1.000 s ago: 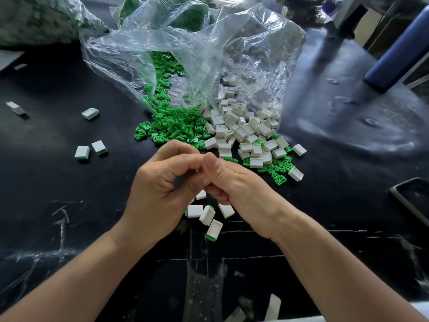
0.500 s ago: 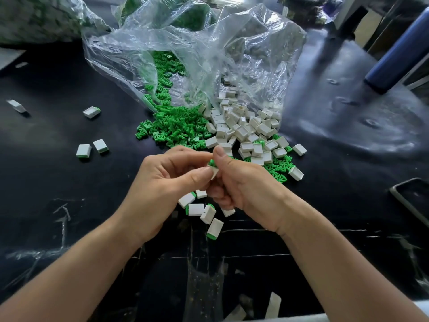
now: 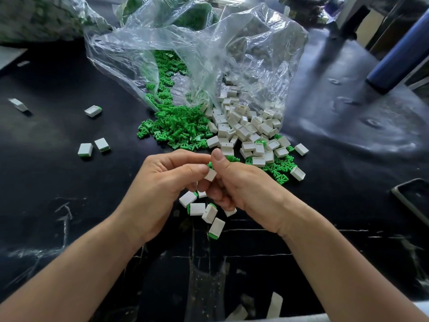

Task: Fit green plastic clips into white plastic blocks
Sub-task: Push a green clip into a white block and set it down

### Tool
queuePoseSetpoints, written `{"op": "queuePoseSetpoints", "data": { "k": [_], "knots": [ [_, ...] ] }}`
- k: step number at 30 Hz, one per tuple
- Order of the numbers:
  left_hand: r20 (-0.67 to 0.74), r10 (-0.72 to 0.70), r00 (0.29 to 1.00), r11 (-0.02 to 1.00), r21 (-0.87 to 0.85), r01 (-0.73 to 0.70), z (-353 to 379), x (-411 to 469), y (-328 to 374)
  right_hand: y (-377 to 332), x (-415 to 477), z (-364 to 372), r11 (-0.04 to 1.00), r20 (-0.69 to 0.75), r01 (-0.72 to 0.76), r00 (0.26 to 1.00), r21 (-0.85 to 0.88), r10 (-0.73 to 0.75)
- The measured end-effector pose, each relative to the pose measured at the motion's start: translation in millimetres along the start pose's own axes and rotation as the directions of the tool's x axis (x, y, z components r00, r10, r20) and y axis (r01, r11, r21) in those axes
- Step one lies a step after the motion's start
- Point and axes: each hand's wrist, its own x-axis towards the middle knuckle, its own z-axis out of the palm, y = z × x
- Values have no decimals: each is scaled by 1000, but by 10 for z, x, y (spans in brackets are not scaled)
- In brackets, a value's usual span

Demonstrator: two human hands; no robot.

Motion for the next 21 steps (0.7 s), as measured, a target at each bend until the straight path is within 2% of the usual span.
{"op": "queuePoseSetpoints", "data": {
  "k": [14,17,21],
  "knots": [
    [71,54,996,997,-60,-50,-6,17,5,-15,-25,13,990,-23,59,998,-128,-62],
    [94,21,995,993,-115,-10,-9,-3,31,10,-7,17,977,-3,123,992,-173,-125],
    [55,34,998,992,-122,-27,9,-16,23,-12,-32,34,958,49,229,973,-174,-223]
  ]
}}
